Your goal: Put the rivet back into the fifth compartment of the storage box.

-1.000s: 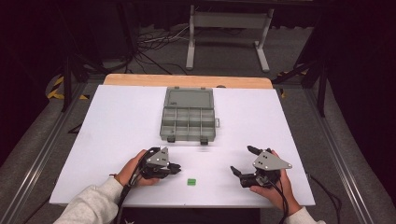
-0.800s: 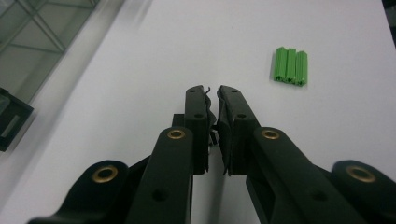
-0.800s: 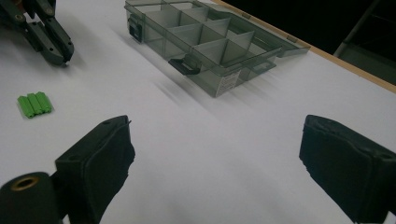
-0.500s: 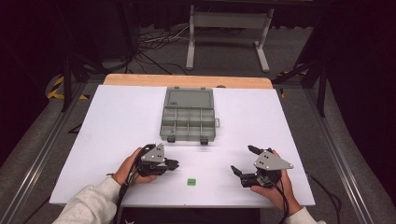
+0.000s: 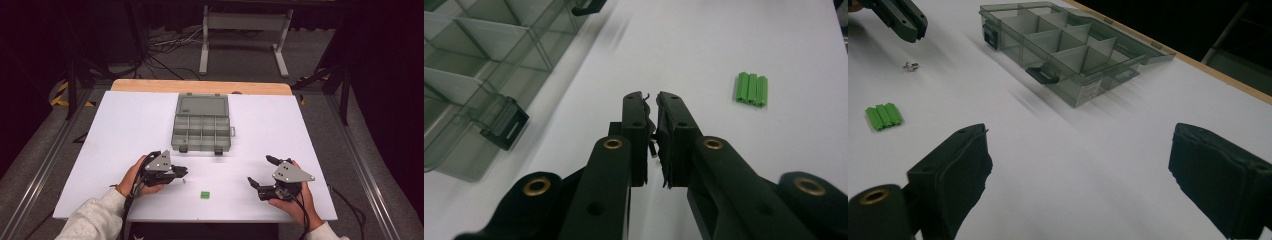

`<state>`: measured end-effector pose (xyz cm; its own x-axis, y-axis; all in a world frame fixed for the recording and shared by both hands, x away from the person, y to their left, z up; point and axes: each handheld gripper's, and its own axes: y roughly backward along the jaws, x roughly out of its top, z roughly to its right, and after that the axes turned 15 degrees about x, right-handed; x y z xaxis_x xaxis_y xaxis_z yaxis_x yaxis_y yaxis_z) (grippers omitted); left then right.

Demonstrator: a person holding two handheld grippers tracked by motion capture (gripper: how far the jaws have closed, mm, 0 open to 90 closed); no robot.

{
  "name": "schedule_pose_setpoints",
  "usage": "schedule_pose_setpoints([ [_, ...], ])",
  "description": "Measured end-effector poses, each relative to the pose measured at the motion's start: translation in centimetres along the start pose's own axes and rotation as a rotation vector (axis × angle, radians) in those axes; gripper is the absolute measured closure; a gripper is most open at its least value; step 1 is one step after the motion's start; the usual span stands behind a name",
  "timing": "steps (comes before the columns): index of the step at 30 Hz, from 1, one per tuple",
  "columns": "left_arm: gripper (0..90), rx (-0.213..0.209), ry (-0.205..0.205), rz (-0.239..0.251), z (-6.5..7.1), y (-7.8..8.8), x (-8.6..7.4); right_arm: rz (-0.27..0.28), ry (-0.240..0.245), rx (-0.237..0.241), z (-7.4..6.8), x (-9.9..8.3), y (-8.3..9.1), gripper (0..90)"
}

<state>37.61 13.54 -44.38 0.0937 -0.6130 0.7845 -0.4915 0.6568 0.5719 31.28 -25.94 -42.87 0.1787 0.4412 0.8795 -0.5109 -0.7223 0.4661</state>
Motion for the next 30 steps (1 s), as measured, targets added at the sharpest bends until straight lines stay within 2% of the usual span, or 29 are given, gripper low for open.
schedule_pose_setpoints([
  [5,83.2,0.032,0.013,0.020,-0.6,0.5,0.2,0.000,0.000,-0.002,0.0,0.0,0.0,9.7],
  [7,83.3,0.032,0.015,0.025,-0.7,0.6,0.2,0.000,0.000,-0.003,0.0,0.0,0.0,9.6],
  [20,83.3,0.146,0.045,0.061,-2.5,1.3,1.2,0.002,0.003,-0.009,0.0,0.0,0.0,9.6],
  [30,83.3,0.194,0.066,0.093,-4.1,1.7,2.1,-0.002,0.005,-0.010,0.0,0.0,0.0,9.6],
])
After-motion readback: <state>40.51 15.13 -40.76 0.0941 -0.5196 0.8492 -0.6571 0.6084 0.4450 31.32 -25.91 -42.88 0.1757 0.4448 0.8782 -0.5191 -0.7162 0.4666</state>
